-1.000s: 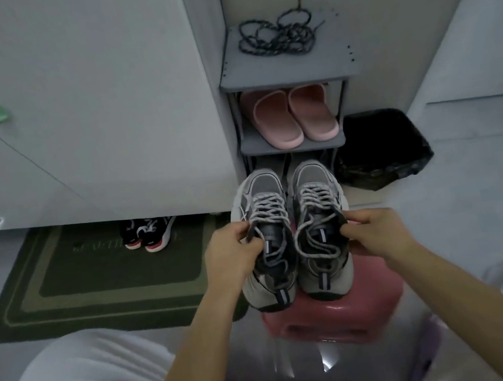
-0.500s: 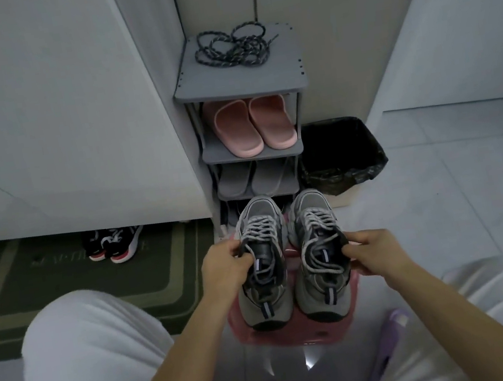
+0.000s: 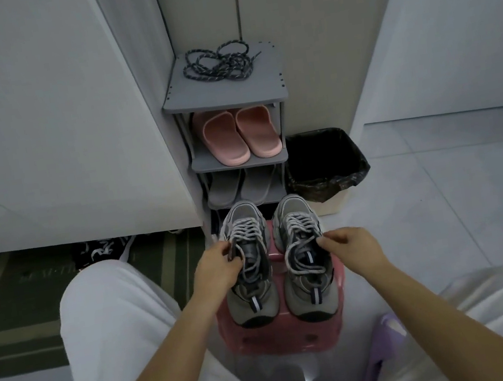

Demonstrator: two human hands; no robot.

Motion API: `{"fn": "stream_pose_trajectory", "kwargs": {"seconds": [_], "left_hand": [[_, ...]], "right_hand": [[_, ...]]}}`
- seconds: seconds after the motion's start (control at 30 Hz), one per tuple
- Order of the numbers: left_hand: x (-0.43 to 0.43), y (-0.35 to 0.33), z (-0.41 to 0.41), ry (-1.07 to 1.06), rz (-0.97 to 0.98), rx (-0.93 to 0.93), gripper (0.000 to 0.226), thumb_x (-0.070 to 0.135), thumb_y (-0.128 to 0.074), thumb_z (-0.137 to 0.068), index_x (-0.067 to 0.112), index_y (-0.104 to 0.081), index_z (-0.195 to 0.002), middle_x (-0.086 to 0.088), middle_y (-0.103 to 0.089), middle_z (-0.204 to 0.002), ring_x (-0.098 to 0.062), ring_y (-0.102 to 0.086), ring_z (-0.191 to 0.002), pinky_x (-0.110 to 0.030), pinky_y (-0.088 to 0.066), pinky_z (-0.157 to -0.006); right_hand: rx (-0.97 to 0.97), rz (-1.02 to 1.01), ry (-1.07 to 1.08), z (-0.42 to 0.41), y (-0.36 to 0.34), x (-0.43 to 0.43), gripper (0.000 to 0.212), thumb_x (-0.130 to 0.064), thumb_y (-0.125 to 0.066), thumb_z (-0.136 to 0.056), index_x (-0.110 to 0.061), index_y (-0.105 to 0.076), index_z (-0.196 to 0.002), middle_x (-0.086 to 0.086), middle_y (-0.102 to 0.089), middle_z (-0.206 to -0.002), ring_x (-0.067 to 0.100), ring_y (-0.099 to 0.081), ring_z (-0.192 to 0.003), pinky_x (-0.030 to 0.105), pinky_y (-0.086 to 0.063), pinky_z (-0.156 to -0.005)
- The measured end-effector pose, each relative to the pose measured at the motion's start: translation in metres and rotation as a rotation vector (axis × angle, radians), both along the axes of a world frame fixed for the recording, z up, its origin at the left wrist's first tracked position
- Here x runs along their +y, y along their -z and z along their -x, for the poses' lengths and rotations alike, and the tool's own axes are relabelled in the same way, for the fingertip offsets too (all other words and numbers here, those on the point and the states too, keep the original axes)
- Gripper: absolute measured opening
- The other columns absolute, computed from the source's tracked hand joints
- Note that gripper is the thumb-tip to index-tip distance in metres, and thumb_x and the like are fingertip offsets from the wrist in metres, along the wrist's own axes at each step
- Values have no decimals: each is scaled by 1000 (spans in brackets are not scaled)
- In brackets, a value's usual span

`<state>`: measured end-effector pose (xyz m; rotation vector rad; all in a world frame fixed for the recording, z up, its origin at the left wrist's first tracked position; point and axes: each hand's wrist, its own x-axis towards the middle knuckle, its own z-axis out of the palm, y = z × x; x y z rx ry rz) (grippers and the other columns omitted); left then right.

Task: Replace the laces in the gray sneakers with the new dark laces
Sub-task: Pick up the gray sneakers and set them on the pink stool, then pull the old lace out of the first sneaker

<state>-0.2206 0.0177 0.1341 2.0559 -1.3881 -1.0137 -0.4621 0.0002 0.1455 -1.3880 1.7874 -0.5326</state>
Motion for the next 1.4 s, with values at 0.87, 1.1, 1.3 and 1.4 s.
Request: {"fn": "stream_pose_trajectory", "kwargs": {"seconds": [0.87,1.1,1.3,1.4], "left_hand": [[-38,-7,59,536,136,-346,46,44,-52,-92,30,-48,-135,2,-54,-134,-22,-45,-127,-48,-30,-109],[-41,13,53,527,179,-299,50,49,-54,-88,36,-45,-136,7,-62,-124,-19,-52,-119,-41,-31,-107],[-38,13,54,540,177,-343,60,53,-57,-84,36,-40,-139,6,-63,-118,-20,-50,-111,-39,-29,-107],[-38,14,55,525,169,-314,59,51,-58,-84,36,-41,-139,6,-63,-116,-20,-50,-110,-37,-29,-106]], "right_hand": [[251,133,-259,-6,-8,-29,19,-18,-50,-93,-1,-58,-92,14,-63,-85,28,-56,-80,27,-32,-61],[117,110,-188,-5,4,-35,27,-30,-61,-89,-11,-52,-71,1,-55,-64,14,-49,-60,18,-36,-54],[20,65,-30,-5,11,-39,29,-27,-55,-93,-8,-54,-71,8,-65,-70,24,-64,-72,37,-53,-74],[-68,71,21,-9,8,-36,26,-27,-51,-95,-19,-48,-71,-1,-62,-68,21,-65,-74,41,-53,-79]]}}
